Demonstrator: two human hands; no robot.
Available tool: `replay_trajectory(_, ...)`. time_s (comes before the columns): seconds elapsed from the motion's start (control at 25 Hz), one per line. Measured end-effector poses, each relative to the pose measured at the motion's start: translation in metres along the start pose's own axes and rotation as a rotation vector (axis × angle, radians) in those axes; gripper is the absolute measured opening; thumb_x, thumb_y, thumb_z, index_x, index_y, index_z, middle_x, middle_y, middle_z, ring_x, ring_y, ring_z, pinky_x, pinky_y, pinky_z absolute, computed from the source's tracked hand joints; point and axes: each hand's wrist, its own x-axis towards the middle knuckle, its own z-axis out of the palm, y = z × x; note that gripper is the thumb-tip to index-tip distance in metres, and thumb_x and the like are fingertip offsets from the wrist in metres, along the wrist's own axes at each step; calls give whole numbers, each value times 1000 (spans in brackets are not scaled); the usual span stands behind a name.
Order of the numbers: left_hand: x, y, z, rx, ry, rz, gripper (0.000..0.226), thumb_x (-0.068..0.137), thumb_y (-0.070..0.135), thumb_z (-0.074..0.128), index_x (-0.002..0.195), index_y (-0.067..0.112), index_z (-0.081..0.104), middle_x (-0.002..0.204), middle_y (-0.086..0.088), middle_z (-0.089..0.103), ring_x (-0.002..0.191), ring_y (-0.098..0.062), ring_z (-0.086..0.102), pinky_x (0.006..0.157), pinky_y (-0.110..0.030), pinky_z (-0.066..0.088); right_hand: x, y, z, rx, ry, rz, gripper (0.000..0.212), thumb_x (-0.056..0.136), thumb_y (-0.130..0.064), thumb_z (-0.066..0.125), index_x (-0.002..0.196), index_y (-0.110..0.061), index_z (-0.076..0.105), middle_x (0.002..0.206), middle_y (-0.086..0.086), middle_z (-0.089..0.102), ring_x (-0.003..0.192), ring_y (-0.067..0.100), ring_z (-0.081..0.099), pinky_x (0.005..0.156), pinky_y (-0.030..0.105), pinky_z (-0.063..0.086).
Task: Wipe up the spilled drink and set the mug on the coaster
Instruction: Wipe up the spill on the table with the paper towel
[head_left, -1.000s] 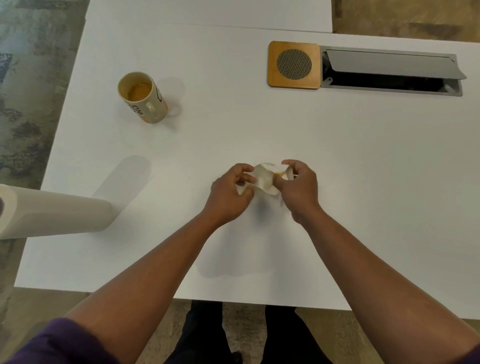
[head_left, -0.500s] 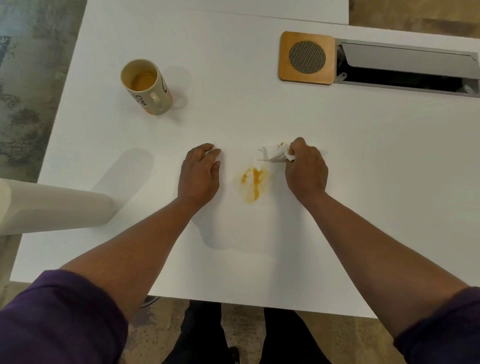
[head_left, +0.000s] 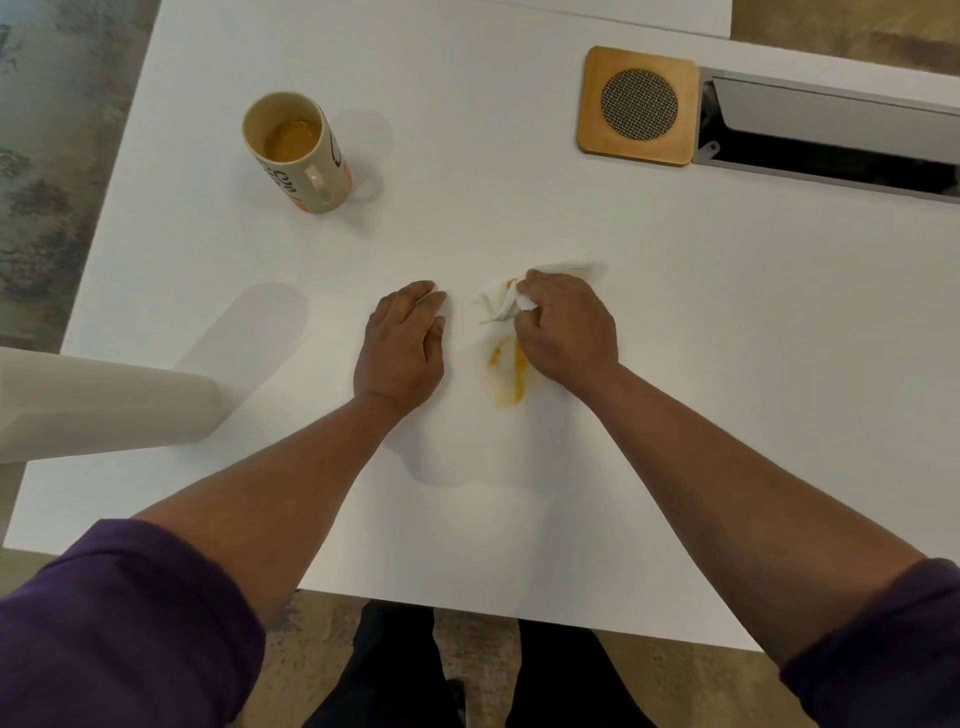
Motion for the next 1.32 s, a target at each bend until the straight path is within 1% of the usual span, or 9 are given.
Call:
replay_trajectory(0.12, 0, 1, 1, -22, 3, -20, 36, 97, 8, 51, 132, 9, 62, 141, -8, 57, 127, -30, 50, 111, -40, 40, -10, -6, 4, 0, -65, -48, 39, 91, -24, 47, 123, -27, 68, 138, -12, 61, 134, 15, 46, 97, 36, 47)
replay_trajectory(0.28, 0, 1, 1, -26, 5, -32, 37, 99, 7, 48, 133, 10, 62, 142, -7, 57, 128, -30, 49, 112, -38, 39, -14, -7, 6, -11, -160, -111, 43, 99, -28, 42, 138, -25, 58, 136, -8, 59, 135, 20, 41, 99, 38, 44)
replay_trajectory(0.36, 1, 1, 1, -24, 0, -32, 37, 99, 7, 47, 133, 10, 62, 142, -7, 56, 129, -30, 49, 112, -38, 38, -20, -8, 11, -54, -203, -202, 39, 100, -25, 45, 135, -21, 61, 128, -3, 62, 129, 26, 45, 97, 42, 47)
replay_trajectory(0.48, 0, 3, 0, -15, -10, -35, 38, 99, 8, 46, 134, 10, 61, 143, -6, 56, 131, -28, 47, 113, -37, 37, -35, -2, 20, -132, -209, -339, 29, 98, -15, 53, 122, -17, 70, 119, 1, 62, 121, 30, 48, 85, 43, 52)
replay_trajectory(0.68, 0, 3, 0, -4, -3, -35, 38, 99, 10, 45, 133, 11, 61, 143, -6, 56, 131, -28, 47, 113, -39, 38, -48, 9, 18, -82, -206, -329, 46, 90, -2, 61, 136, -7, 57, 140, 5, 54, 121, 29, 53, 89, 38, 50)
replay_trajectory(0.88, 0, 4, 0, 5, -9, -36, 38, 99, 10, 45, 134, 10, 61, 143, -6, 56, 132, -28, 47, 113, -41, 38, -50, 9, 24, -56, -162, -314, 23, 86, 1, 62, 108, -4, 67, 130, 7, 55, 111, 30, 56, 74, 39, 54)
replay_trajectory(1.0, 1, 4, 0, 11, -17, -37, 38, 99, 11, 44, 134, 11, 60, 144, -6, 55, 132, -27, 46, 113, -39, 37, -47, -5, 35, -38, -81, -256, 16, 83, 7, 61, 95, -2, 67, 125, 11, 56, 114, 32, 51, 73, 36, 52)
replay_trajectory(1.16, 2, 3, 1, 19, -16, -35, 39, 99, 10, 44, 134, 10, 60, 144, -6, 55, 132, -27, 46, 113, -40, 38, -40, -11, 47, 7, -70, -223, 14, 85, 2, 59, 94, -3, 69, 110, 9, 58, 112, 31, 48, 74, 42, 53)
replay_trajectory(1.32, 1, 3, 1, 18, -5, -23, 38, 99, 10, 44, 133, 11, 60, 144, -6, 55, 131, -29, 47, 112, -40, 39, -57, -2, 43, -105, -123, -376, 19, 88, 0, 55, 95, -5, 73, 101, 6, 59, 110, 30, 50, 64, 43, 55)
